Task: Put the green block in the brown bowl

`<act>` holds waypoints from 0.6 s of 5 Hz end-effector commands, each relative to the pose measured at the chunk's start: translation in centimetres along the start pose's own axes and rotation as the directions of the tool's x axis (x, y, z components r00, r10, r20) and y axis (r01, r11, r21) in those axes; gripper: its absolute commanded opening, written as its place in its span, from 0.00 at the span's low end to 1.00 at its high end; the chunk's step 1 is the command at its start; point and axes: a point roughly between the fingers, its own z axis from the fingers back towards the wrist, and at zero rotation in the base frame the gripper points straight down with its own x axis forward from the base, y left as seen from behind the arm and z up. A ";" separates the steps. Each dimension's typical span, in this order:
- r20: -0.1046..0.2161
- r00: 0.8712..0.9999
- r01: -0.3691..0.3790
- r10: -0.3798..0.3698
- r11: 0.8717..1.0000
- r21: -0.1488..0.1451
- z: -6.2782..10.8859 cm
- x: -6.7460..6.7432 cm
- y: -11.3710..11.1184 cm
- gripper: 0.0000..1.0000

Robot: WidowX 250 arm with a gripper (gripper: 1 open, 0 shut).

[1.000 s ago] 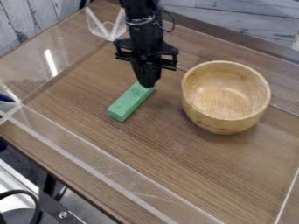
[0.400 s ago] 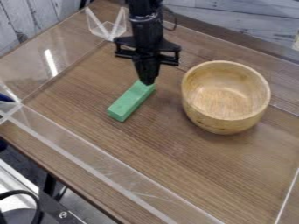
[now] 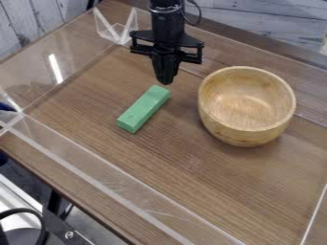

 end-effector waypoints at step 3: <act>-0.007 0.999 -0.040 0.040 0.999 0.011 0.4 0.8 1.6 1.00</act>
